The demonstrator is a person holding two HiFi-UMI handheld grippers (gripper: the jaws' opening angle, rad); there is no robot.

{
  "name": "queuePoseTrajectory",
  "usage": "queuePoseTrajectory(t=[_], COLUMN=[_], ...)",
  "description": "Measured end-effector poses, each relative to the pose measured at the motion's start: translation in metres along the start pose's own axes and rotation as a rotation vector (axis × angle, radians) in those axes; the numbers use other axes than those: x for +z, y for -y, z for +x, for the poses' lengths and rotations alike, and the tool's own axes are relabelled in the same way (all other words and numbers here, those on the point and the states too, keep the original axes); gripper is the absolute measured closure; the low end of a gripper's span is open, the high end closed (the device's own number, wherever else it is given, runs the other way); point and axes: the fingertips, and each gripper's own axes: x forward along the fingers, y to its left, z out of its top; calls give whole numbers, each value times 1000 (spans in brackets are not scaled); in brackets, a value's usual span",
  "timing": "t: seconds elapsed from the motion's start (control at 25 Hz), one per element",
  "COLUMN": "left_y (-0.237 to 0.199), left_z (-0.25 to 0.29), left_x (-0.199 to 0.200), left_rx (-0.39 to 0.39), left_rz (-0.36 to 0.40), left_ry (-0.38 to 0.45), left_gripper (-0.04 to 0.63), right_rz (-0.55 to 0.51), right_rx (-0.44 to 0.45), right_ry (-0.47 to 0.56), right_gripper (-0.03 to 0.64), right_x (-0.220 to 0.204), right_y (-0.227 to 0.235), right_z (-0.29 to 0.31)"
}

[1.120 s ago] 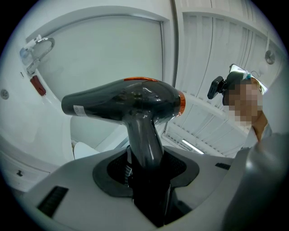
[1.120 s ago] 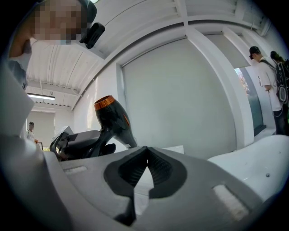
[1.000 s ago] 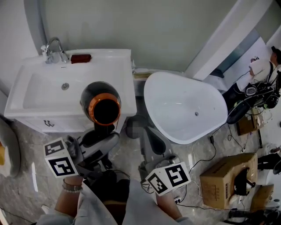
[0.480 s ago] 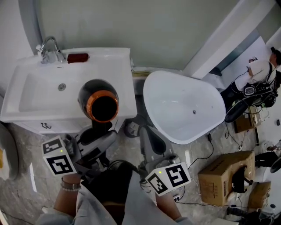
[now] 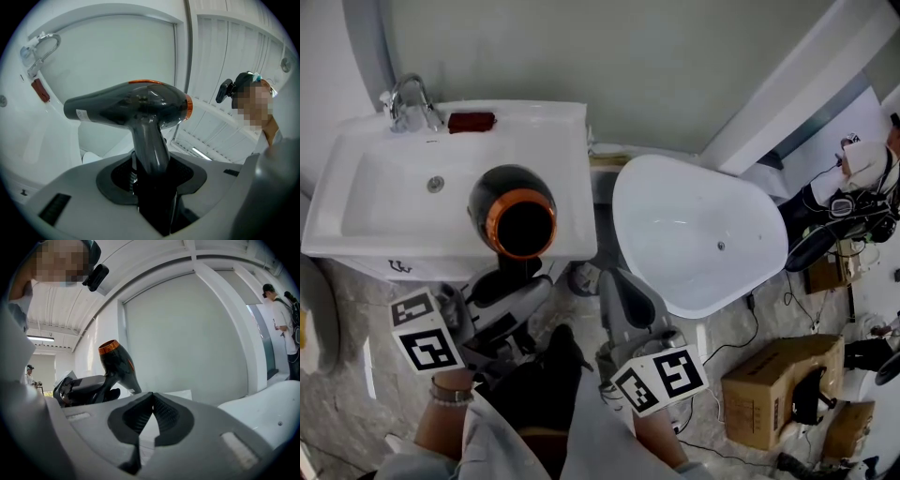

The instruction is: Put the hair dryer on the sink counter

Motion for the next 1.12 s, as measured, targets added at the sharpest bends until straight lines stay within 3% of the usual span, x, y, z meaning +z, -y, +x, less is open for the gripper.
queuePoseTrajectory(t=[1.12], left_y=[-90], left_z=[107], left_x=[61], left_rx=[236], left_rz=[42], left_ry=[159], left_gripper=[416], right_rz=[1], right_rx=[251], right_ry=[-44], right_gripper=[618], right_x=[42], right_y=[118], right_z=[127])
